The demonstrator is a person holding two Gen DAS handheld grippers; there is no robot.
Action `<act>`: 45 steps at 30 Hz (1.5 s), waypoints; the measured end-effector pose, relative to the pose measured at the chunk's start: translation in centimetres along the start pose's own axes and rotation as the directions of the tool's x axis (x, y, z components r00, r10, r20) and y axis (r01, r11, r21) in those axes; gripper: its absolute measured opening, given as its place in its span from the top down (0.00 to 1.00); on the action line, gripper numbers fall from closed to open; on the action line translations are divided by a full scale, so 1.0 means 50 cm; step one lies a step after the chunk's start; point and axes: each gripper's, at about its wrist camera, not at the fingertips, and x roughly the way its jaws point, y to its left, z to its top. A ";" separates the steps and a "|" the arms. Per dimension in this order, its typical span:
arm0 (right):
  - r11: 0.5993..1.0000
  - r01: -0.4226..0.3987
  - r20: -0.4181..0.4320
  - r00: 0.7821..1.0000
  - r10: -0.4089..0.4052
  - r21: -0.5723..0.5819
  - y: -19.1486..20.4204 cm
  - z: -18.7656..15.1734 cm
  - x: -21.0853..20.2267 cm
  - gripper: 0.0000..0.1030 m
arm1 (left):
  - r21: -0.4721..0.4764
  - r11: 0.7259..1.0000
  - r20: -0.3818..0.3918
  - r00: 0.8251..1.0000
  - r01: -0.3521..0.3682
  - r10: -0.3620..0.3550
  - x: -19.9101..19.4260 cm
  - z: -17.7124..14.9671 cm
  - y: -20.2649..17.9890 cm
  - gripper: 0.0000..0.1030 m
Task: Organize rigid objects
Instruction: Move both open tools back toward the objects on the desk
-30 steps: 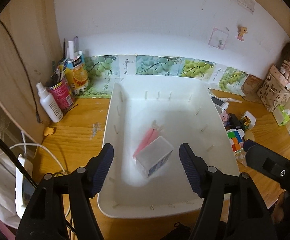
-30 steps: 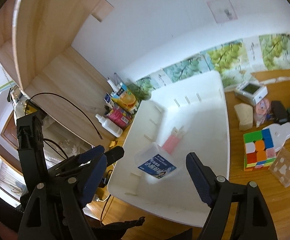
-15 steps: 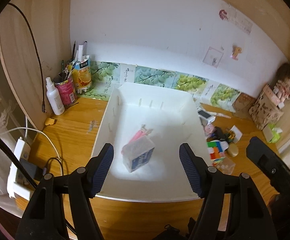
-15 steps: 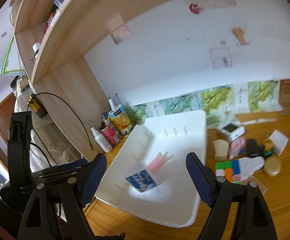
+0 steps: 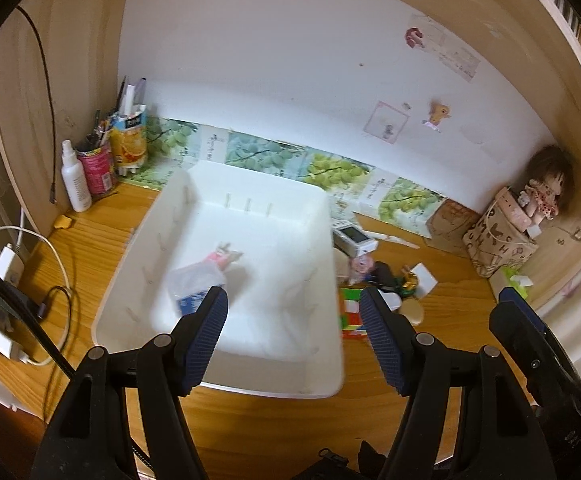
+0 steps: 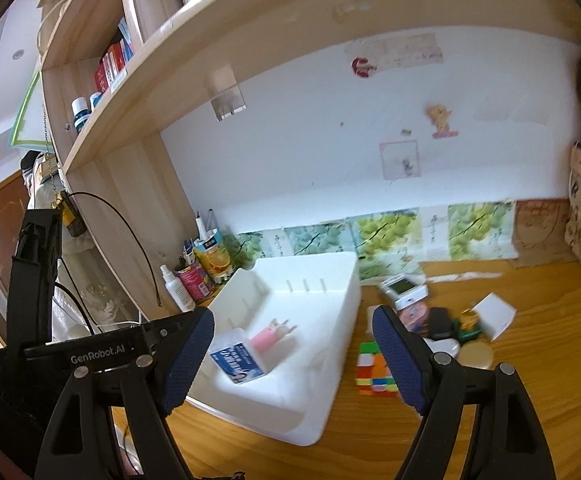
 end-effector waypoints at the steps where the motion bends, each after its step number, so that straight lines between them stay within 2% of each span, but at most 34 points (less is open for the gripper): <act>1: 1.000 0.003 0.005 1.000 -0.003 -0.010 -0.008 0.003 -0.009 0.20 | -0.004 1.000 -0.003 1.000 0.004 -0.004 0.002 -0.002 -0.012 0.30; 6: 0.999 0.004 0.020 1.000 -0.003 -0.048 -0.049 0.021 -0.046 0.20 | -0.029 1.000 -0.002 1.000 0.003 -0.004 0.012 -0.008 -0.062 0.30; 9: 0.998 0.000 0.022 1.000 0.002 -0.068 -0.079 0.032 -0.065 0.20 | -0.044 0.999 -0.022 1.000 0.004 -0.005 0.025 -0.015 -0.091 0.24; 15: 0.996 -0.010 0.015 1.000 0.011 -0.094 -0.136 0.051 -0.086 0.20 | -0.076 0.997 -0.034 0.999 -0.005 0.002 0.044 -0.030 -0.144 0.24; 22: 0.990 -0.033 -0.033 0.999 0.028 -0.138 -0.198 0.067 -0.090 0.20 | -0.134 0.991 -0.064 0.998 -0.002 -0.006 0.072 -0.055 -0.190 0.24; 28: 0.985 -0.047 -0.087 0.996 0.033 -0.168 -0.245 0.071 -0.087 0.19 | -0.203 0.979 -0.116 0.993 -0.031 0.008 0.110 -0.085 -0.224 0.24; 34: 0.977 -0.054 -0.147 0.989 0.023 -0.206 -0.298 0.060 -0.081 0.19 | -0.272 0.959 -0.229 0.973 -0.077 0.013 0.159 -0.138 -0.241 0.24; 39: 0.963 -0.046 -0.182 0.983 -0.004 -0.265 -0.324 0.042 -0.070 0.19 | -0.307 0.944 -0.311 0.950 -0.123 0.023 0.194 -0.174 -0.248 0.24; 45: 0.944 -0.062 -0.219 0.976 -0.011 -0.324 -0.344 0.017 -0.047 0.19 | -0.293 0.938 -0.418 0.907 -0.187 0.051 0.239 -0.194 -0.255 0.24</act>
